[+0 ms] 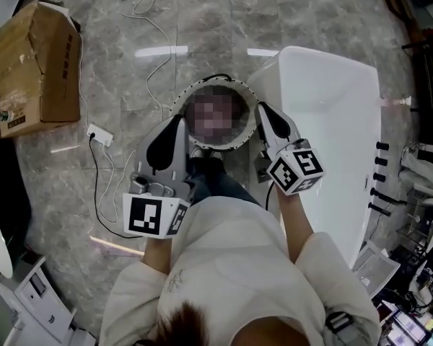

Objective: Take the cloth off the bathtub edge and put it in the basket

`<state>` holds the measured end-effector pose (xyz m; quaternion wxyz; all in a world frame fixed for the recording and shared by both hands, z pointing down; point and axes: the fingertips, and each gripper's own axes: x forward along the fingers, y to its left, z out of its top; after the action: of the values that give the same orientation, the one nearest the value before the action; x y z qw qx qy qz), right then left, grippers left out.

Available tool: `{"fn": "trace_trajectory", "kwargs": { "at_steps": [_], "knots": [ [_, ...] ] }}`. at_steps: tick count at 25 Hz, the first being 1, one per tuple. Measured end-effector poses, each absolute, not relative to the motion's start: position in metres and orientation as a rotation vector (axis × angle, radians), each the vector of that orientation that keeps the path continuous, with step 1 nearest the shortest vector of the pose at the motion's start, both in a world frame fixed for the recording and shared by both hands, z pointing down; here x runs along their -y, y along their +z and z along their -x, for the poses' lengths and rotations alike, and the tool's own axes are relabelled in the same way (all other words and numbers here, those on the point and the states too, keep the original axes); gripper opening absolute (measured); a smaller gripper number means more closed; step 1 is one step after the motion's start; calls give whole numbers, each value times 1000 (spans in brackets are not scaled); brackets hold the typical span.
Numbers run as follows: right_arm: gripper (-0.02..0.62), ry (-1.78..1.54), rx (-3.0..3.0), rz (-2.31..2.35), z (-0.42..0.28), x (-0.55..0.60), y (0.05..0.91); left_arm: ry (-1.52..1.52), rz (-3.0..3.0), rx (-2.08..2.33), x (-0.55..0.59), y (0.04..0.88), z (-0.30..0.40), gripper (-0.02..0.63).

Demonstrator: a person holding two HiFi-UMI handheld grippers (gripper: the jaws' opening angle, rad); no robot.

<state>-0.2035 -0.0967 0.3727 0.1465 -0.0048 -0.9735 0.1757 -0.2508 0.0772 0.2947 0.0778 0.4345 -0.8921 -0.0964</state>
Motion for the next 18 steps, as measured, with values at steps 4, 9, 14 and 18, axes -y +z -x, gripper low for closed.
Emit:
{"fn": "trace_trajectory", "kwargs": {
  "at_steps": [4, 9, 14, 18],
  "knots": [
    [-2, 502, 2848, 6, 190, 97, 345, -286, -1305, 2682, -83, 283, 247, 48],
    [-2, 514, 2897, -4, 172, 99, 316, -294, -1346, 2692, -81, 263, 241, 48],
    [-2, 483, 2936, 0, 154, 102, 286, -340, -1399, 2726, -81, 237, 235, 48],
    [-2, 489, 2970, -7, 143, 99, 267, -344, -1391, 2747, -89, 231, 236, 48]
  ]
}}
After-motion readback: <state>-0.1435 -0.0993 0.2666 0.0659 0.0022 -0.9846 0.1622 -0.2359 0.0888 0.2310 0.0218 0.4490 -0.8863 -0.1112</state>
